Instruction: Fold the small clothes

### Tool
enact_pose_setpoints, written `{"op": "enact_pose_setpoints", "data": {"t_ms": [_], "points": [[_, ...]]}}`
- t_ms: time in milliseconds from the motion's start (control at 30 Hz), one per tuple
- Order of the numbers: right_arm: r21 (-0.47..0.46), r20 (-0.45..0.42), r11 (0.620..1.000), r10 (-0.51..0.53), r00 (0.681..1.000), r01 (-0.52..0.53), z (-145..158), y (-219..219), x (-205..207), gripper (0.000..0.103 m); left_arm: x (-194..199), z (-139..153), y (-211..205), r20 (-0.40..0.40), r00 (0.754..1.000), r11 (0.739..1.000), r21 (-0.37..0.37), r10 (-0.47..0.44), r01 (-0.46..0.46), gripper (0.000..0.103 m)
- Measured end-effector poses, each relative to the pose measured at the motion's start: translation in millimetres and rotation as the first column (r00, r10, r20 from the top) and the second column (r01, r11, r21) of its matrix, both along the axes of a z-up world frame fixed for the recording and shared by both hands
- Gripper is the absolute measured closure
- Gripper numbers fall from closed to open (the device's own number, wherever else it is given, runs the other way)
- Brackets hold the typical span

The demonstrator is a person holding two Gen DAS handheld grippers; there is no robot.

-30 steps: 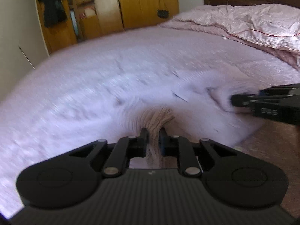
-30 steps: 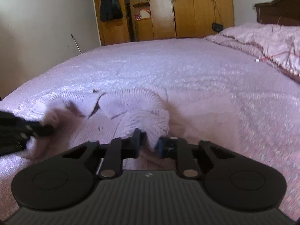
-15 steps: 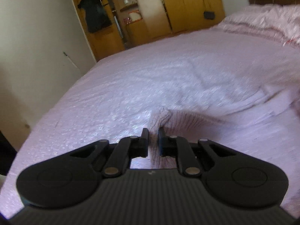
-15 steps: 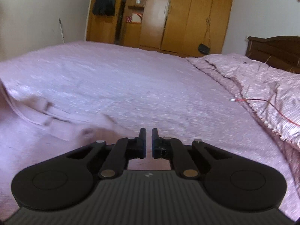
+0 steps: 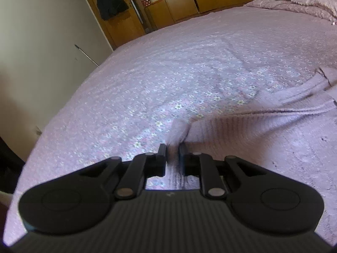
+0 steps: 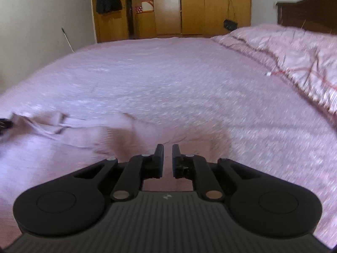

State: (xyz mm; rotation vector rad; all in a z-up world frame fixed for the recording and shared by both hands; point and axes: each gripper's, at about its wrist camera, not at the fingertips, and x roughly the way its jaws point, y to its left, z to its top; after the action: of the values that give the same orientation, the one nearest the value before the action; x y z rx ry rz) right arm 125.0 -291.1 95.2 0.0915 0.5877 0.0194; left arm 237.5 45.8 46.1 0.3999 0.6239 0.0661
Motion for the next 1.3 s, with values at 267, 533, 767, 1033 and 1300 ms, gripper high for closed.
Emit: {"op": "enact_pose_setpoints", "data": {"t_ms": [267, 533, 767, 1033, 1300], "points": [[0.348, -0.056, 0.935, 0.090, 0.994, -0.065, -3.3, 7.8, -20.5, 0.035, -0.8, 4.8, 8.1, -0.010, 0.999, 0.998, -0.045, 0.032, -0.032, 0.087], [0.173, -0.193, 0.979, 0.144, 0.971, -0.111, -14.8, 39.8, 21.0, 0.089, -1.2, -2.8, 15.1, -0.041, 0.999, 0.998, -0.064, 0.016, -0.018, 0.087], [-0.455, -0.141, 0.878, 0.096, 0.985, -0.151, 27.7, 61.4, 69.3, 0.091, 10.3, -10.6, 22.5, -0.035, 0.994, 0.994, -0.008, 0.106, -0.106, 0.087], [-0.316, -0.249, 0.947, -0.026, 0.968, -0.056, 12.1, 34.6, 134.7, 0.085, 8.0, -1.3, 38.3, -0.074, 0.986, 0.984, -0.093, 0.148, -0.155, 0.087], [-0.196, -0.180, 0.980, -0.076, 0.981, 0.040, 3.5, 5.2, 106.2, 0.022, -13.9, 24.7, 44.4, -0.090, 0.996, 0.963, -0.265, 0.015, -0.039, 0.059]]}}
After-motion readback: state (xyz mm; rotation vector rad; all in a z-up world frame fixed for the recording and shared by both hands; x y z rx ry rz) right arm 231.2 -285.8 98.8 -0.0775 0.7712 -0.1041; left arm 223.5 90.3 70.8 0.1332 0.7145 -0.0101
